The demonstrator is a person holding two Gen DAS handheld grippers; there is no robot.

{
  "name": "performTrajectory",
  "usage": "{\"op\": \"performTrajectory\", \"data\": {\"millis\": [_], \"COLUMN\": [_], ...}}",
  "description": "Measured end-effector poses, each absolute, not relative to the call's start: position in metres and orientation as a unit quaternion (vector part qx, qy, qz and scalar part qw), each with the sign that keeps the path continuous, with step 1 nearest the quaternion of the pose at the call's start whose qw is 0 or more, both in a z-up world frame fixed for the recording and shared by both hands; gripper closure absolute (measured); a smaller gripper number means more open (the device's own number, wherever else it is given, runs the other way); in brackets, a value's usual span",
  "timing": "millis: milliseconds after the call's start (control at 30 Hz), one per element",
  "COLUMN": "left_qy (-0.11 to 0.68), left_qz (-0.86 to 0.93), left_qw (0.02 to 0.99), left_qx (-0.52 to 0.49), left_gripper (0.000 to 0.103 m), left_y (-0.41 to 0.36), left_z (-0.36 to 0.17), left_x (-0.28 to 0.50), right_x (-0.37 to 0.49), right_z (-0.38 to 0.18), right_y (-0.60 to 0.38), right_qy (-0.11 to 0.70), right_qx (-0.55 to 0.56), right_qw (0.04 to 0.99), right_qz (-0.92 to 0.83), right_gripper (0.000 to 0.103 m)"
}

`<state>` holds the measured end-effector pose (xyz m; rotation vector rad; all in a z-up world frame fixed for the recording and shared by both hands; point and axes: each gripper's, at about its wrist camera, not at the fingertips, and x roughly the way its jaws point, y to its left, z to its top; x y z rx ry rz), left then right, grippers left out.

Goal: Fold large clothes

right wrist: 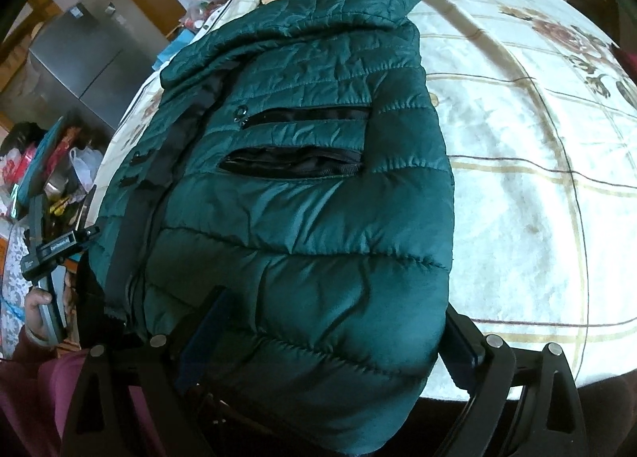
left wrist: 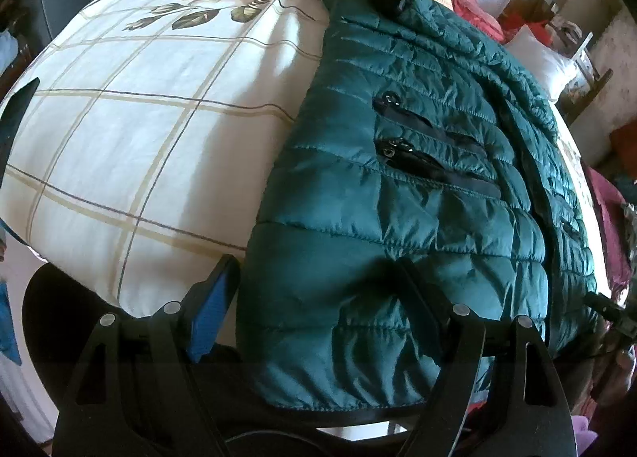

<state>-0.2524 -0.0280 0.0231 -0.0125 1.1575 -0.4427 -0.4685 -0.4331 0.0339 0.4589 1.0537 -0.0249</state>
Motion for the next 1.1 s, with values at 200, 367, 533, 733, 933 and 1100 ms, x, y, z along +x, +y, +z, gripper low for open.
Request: {"op": "performTrajectory", "data": {"millis": [200, 367, 533, 733, 933, 1100], "left_qy": [0.538, 0.537, 0.536, 0.542, 0.537, 0.51], "left_qz": [-0.208, -0.21, -0.218, -0.226, -0.234, -0.241], "left_qw": [0.817, 0.817, 0.816, 0.809, 0.81, 0.824], "left_qx": [-0.004, 0.004, 0.01, 0.031, 0.028, 0.04], "left_gripper": [0.023, 0.022, 0.02, 0.02, 0.057, 0.086], "left_y": [-0.028, -0.031, -0.034, -0.042, -0.041, -0.042], "left_z": [0.023, 0.022, 0.022, 0.021, 0.027, 0.048], "left_x": [-0.254, -0.255, -0.256, -0.256, -0.259, -0.263], "right_x": [-0.47, -0.471, -0.471, -0.467, -0.471, -0.471], "right_z": [0.035, 0.035, 0.033, 0.031, 0.036, 0.059], "right_y": [-0.438, -0.435, -0.429, -0.431, -0.439, -0.448], "right_qy": [0.485, 0.482, 0.47, 0.456, 0.434, 0.388], "right_qx": [0.247, 0.238, 0.227, 0.231, 0.242, 0.281], "right_qw": [0.839, 0.843, 0.852, 0.858, 0.866, 0.874], "right_qz": [0.004, 0.017, 0.04, 0.051, 0.058, 0.08], "right_gripper": [0.008, 0.008, 0.017, 0.049, 0.072, 0.078]}}
